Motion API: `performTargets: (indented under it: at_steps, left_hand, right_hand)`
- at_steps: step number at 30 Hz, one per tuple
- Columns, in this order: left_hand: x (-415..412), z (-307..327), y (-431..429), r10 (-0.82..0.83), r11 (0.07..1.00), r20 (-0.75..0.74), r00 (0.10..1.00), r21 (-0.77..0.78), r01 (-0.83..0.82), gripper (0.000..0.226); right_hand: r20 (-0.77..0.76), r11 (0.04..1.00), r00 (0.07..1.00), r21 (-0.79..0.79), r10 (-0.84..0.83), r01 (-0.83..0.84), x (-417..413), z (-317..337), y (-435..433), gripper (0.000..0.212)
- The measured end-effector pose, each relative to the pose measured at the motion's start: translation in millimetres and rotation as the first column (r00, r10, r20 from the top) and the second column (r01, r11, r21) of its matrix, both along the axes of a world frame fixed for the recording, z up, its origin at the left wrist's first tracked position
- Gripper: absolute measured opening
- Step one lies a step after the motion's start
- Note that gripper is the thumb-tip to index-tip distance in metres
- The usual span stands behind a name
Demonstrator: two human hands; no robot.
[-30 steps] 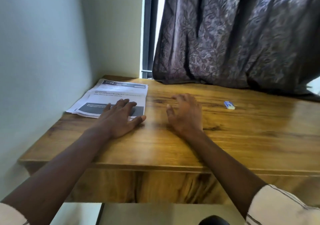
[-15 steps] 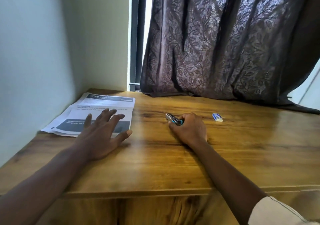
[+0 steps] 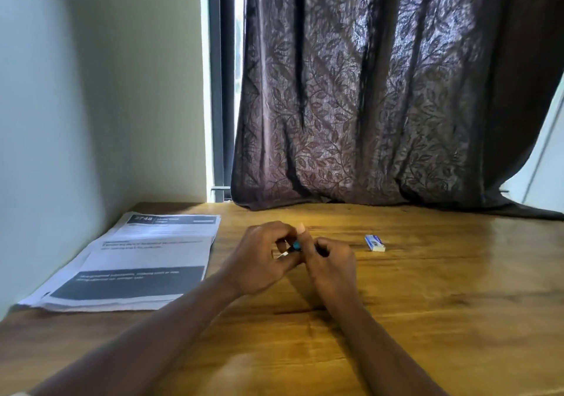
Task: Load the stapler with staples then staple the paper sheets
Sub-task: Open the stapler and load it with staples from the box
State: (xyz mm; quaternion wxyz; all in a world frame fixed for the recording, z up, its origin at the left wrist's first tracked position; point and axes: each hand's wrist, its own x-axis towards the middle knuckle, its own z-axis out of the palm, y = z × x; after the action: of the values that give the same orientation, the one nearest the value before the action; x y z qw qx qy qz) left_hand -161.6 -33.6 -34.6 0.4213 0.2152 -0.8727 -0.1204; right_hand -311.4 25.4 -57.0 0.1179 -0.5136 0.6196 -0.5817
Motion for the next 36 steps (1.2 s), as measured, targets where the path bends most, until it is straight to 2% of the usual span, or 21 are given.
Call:
performTargets:
  at_steps: [3,7,9,17,22,25,28,36]
  left_hand:
    - [-3,-11,-7,0.029,0.990,-0.137,0.990,0.143,-0.010,0.024]
    - [8,-13,-15,0.054,0.955,-0.209,0.977,0.296,0.011,0.019]
    - [12,-10,-13,0.038,0.940,-0.239,0.970,0.337,0.046,0.023]
    - [16,-6,-10,0.013,0.922,-0.284,0.959,0.373,0.099,0.020]
    - [16,0,-5,0.030,0.912,-0.282,0.959,0.401,0.089,0.017]
    - [13,1,-3,0.059,0.936,-0.264,0.963,0.351,0.039,0.020]
    - [13,2,0,0.079,0.948,-0.253,0.964,0.319,0.006,0.026]
    - [8,2,6,0.115,0.967,-0.273,0.955,0.252,-0.044,0.018]
  right_hand:
    - [0.132,0.992,0.984,-0.051,0.123,-0.117,0,2,0,0.074]
    - [0.278,0.958,0.917,-0.103,0.287,-0.268,-1,5,3,0.019]
    - [0.242,0.949,0.918,-0.099,0.315,-0.299,-2,6,4,0.013]
    - [0.080,0.936,0.940,-0.154,0.332,-0.318,5,7,7,0.019]
    - [0.091,0.948,0.947,-0.112,0.307,-0.296,4,3,4,0.021]
    - [0.074,0.952,0.952,-0.101,0.297,-0.289,4,1,2,0.020]
    - [-0.018,0.960,0.966,-0.108,0.258,-0.258,4,-1,2,0.019]
    - [-0.072,0.969,0.970,-0.076,0.232,-0.237,6,-3,3,0.017]
